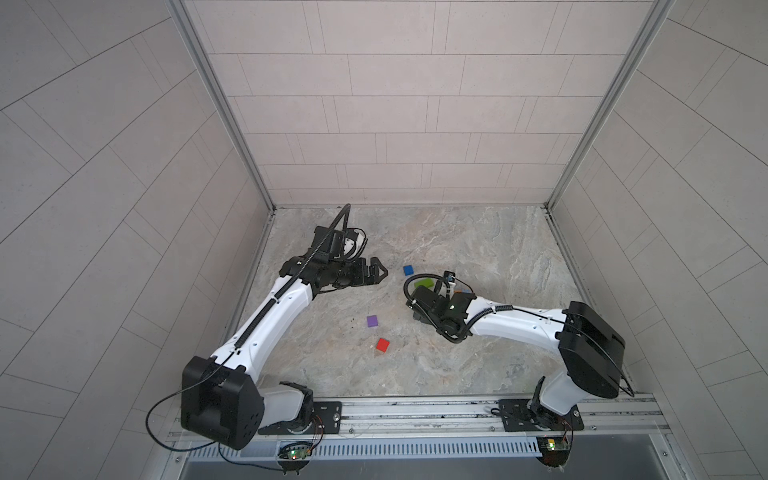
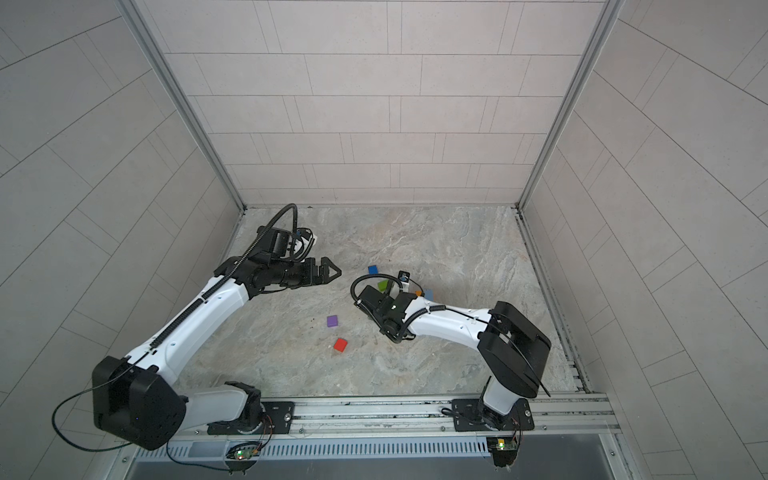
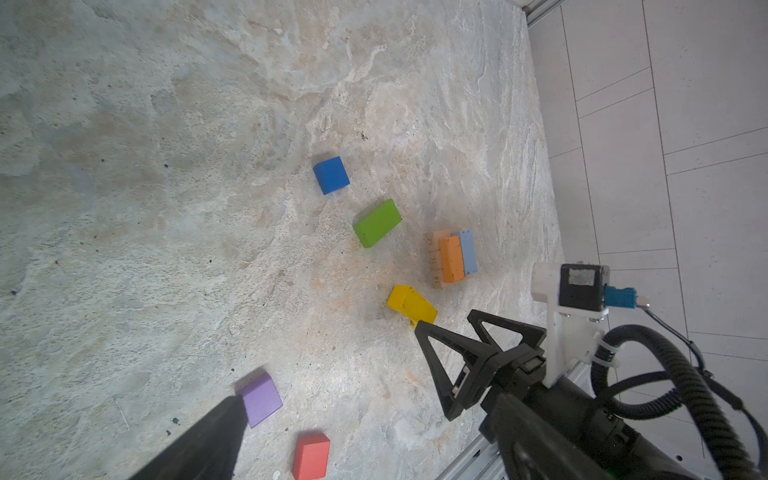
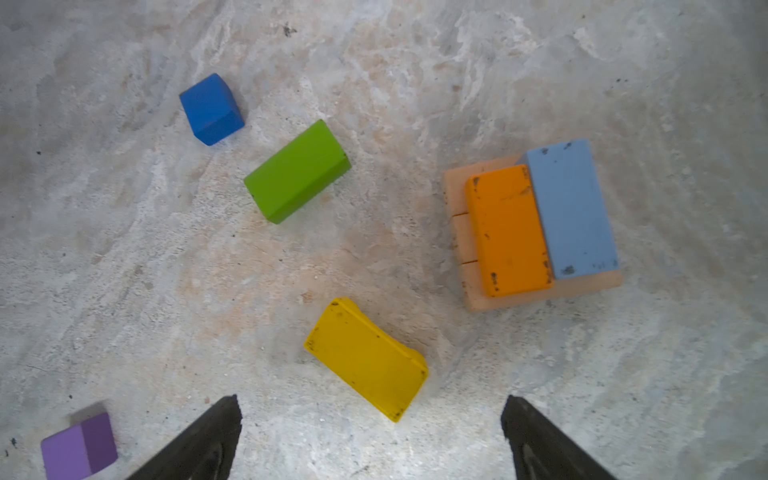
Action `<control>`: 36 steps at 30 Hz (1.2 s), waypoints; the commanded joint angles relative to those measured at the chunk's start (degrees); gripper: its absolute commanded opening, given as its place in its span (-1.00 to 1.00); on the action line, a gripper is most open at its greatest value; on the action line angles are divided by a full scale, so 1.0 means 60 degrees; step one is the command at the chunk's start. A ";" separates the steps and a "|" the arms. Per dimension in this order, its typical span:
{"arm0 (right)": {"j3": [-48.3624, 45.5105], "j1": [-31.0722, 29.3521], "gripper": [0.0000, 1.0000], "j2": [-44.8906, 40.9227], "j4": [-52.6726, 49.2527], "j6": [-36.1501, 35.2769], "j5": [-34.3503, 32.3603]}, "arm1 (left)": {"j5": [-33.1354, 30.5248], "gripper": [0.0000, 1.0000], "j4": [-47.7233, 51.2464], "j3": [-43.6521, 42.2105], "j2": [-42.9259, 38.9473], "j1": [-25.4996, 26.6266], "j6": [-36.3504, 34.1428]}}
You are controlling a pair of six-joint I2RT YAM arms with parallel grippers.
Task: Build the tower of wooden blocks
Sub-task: 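Lower the right gripper around the yellow arch block, then close the right gripper on the yellow arch block and lift it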
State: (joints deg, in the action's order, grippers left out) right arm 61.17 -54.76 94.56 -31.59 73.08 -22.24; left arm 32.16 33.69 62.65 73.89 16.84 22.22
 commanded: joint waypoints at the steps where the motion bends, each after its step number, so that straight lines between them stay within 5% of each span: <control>1: 0.0217 -0.0176 0.99 0.0448 -0.0409 0.1109 -0.0565 | 0.0151 1.00 -0.0080 -0.0071 -0.0226 -0.0063 -0.0010; 20: 0.0521 -0.0018 0.92 0.1723 0.0403 0.1690 -0.0143 | 0.0174 1.00 -0.0110 -0.0101 -0.0231 -0.0060 -0.0012; 36: 0.0841 0.0425 0.58 0.2153 0.0624 0.1235 -0.0058 | 0.0191 1.00 -0.0107 -0.0100 -0.0215 -0.0060 -0.0015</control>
State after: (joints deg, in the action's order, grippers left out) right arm 64.82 -52.66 106.41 -27.11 80.36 -21.96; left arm 32.99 33.65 62.65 73.58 16.84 22.24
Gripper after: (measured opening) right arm 0.800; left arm 0.998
